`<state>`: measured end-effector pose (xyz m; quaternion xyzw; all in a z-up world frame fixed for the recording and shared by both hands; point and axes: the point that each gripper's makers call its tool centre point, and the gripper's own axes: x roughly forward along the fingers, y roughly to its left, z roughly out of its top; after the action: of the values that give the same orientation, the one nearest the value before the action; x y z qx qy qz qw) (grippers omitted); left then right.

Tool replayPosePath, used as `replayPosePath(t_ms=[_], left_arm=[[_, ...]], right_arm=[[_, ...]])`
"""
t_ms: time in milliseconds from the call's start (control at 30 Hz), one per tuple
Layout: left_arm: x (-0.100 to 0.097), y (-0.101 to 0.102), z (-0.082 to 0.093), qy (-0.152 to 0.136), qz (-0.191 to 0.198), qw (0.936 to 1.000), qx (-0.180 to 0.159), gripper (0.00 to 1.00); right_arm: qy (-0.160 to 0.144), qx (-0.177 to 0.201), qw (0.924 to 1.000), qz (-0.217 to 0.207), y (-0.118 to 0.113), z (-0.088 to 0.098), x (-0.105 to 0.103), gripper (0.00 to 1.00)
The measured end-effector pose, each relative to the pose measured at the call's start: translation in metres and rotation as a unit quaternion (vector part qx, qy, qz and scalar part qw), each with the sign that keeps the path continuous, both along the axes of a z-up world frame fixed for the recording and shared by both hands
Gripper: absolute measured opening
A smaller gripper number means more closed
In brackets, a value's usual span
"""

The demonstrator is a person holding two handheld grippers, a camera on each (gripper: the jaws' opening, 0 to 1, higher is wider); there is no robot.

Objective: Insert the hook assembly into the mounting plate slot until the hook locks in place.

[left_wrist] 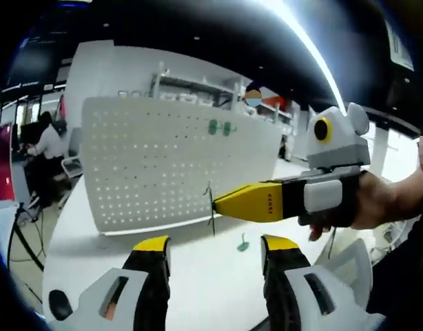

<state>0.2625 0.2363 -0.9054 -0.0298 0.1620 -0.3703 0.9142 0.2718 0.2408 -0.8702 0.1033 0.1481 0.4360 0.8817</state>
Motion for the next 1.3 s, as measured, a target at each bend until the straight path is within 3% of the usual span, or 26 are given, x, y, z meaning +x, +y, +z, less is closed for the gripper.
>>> replayPosePath(t_ms=[100, 233, 333, 467, 667, 800, 933, 1300], left_arm=[[-0.001, -0.003, 0.003, -0.007, -0.008, 0.9999, -0.007, 0.72], [0.000, -0.006, 0.005, -0.001, -0.007, 0.9996, -0.026, 0.95], [0.000, -0.007, 0.007, 0.000, -0.009, 0.9994, -0.034, 1.00], [0.000, -0.008, 0.012, 0.000, -0.010, 0.9984, -0.055, 1.00], [0.002, -0.005, 0.009, 0.005, -0.003, 0.9985, -0.055, 1.00], [0.003, 0.000, 0.008, 0.007, 0.003, 0.9987, -0.050, 1.00], [0.007, 0.005, 0.008, 0.007, 0.015, 0.9985, -0.052, 1.00], [0.008, 0.013, 0.004, 0.009, 0.031, 0.9985, -0.045, 1.00]], right_arm=[[-0.014, -0.011, 0.9998, 0.003, -0.003, 0.000, 0.002, 0.00], [-0.026, -0.017, 0.9995, -0.003, -0.007, 0.001, 0.005, 0.00], [-0.035, -0.019, 0.9991, -0.012, -0.011, 0.001, 0.008, 0.00], [-0.052, -0.023, 0.9977, -0.038, -0.018, 0.003, 0.017, 0.00], [-0.075, -0.027, 0.9923, -0.094, -0.037, 0.006, 0.034, 0.00], [-0.101, -0.034, 0.9849, -0.137, -0.058, 0.016, 0.052, 0.00], [-0.106, -0.034, 0.9789, -0.171, -0.080, 0.020, 0.072, 0.00], [-0.137, -0.040, 0.9465, -0.289, -0.166, 0.037, 0.132, 0.00]])
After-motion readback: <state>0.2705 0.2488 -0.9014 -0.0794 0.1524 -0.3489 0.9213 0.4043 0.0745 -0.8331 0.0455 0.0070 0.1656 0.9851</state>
